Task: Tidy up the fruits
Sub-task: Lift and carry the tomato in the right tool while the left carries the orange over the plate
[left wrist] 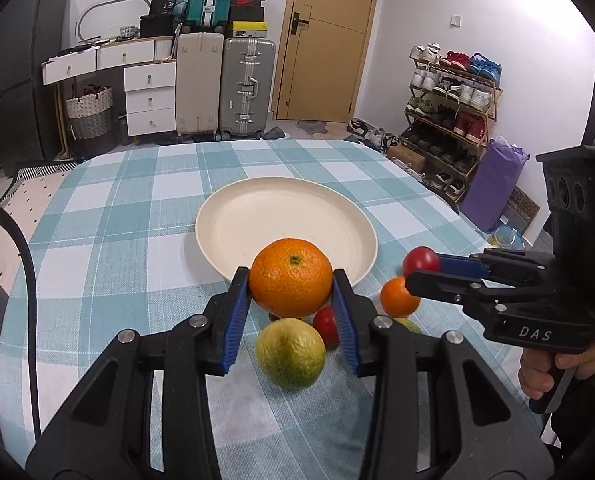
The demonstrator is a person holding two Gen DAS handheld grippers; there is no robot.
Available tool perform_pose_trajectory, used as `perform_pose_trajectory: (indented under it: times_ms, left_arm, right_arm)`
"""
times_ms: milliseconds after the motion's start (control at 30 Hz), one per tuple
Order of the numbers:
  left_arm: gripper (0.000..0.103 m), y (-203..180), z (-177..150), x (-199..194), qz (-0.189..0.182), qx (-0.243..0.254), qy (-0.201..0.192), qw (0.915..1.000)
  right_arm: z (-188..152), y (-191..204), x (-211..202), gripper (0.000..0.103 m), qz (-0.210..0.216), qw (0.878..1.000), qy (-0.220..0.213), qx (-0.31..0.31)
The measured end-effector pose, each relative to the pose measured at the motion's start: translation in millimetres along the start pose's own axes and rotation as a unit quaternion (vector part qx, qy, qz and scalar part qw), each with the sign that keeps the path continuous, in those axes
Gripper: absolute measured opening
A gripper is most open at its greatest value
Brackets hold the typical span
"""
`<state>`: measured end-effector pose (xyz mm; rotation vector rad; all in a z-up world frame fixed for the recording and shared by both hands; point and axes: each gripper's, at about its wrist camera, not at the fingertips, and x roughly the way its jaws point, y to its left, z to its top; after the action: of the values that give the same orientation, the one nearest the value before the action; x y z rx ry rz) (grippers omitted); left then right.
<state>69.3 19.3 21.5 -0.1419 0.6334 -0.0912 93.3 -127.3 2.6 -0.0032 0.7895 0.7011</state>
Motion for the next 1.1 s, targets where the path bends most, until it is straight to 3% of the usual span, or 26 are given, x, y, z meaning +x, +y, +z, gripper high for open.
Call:
perform_pose_trajectory:
  times_ms: [633,1100]
  left_arm:
    - [0.037,9.7,13.6,69.2,0.013,-0.008,0.021,0.9997]
    - [0.037,10.1,12.5,97.5,0.022,0.007,0.04,0.9989]
  right_arm:
    - [24.1,-15.9,46.2,0.031,-0.013,1.0,0.026,0.011]
    - [25.3,-19.0,69.6,0.032,-0.024,0.999,0.047,0.013]
